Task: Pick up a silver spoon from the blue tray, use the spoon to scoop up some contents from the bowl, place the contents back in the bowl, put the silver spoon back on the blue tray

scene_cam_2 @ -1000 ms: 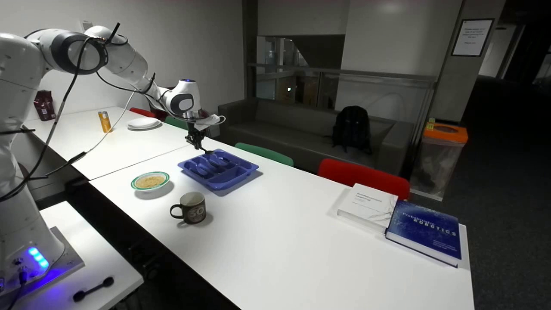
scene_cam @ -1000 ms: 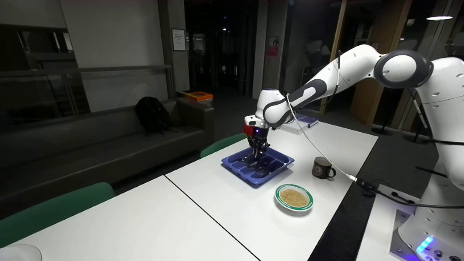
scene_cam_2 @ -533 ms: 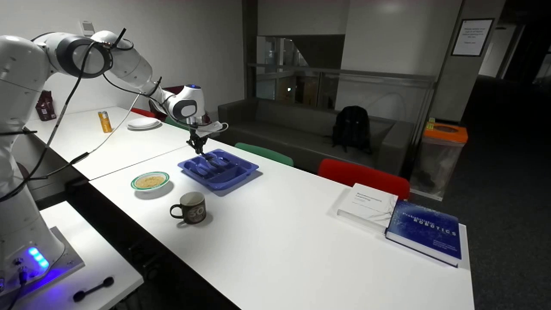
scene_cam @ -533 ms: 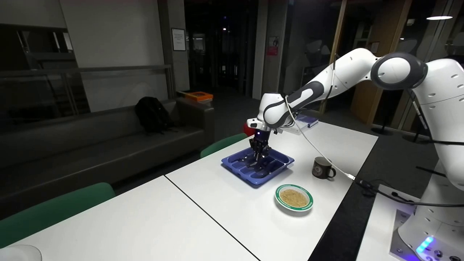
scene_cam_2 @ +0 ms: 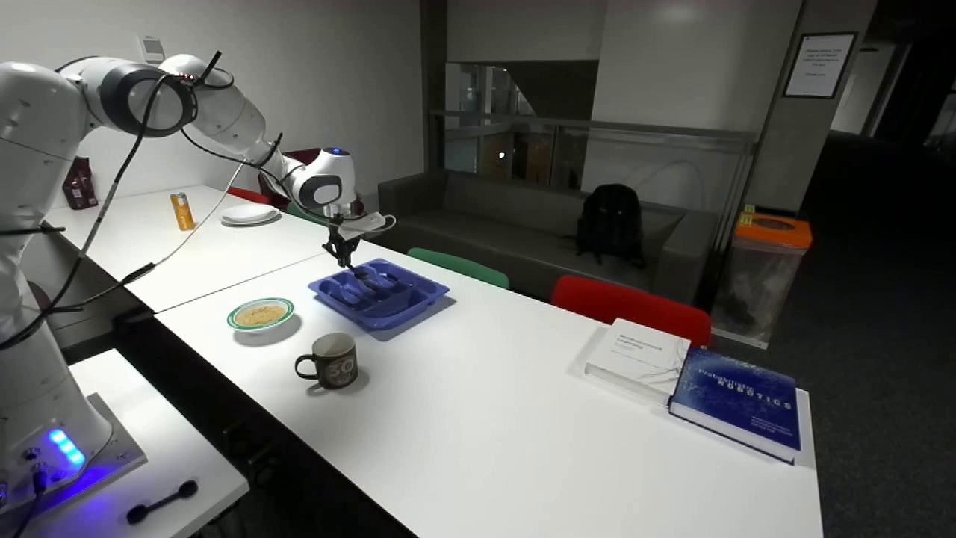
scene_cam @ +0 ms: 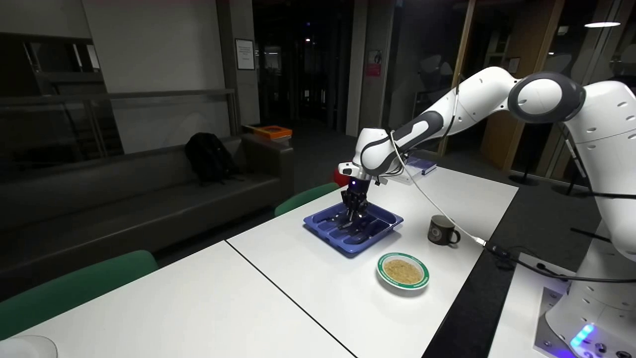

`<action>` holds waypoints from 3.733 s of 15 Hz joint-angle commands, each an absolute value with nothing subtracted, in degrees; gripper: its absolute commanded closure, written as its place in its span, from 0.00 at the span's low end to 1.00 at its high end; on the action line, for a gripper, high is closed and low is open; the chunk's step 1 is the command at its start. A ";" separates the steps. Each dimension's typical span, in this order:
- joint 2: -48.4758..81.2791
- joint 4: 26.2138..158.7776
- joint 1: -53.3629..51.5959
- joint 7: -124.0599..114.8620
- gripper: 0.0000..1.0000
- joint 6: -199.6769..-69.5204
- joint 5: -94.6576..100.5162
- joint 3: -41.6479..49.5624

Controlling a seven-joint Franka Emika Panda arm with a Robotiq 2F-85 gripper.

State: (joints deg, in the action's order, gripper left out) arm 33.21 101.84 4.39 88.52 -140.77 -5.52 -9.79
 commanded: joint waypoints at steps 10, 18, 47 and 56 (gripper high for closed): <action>39.48 95.15 3.47 83.85 0.97 -137.94 -2.02 -7.99; 43.16 88.92 2.30 78.73 0.97 -133.92 2.28 -6.84; 43.21 87.69 3.41 81.73 0.00 -128.46 3.90 -8.12; 25.41 102.87 4.09 79.13 0.00 -127.71 -1.47 -9.25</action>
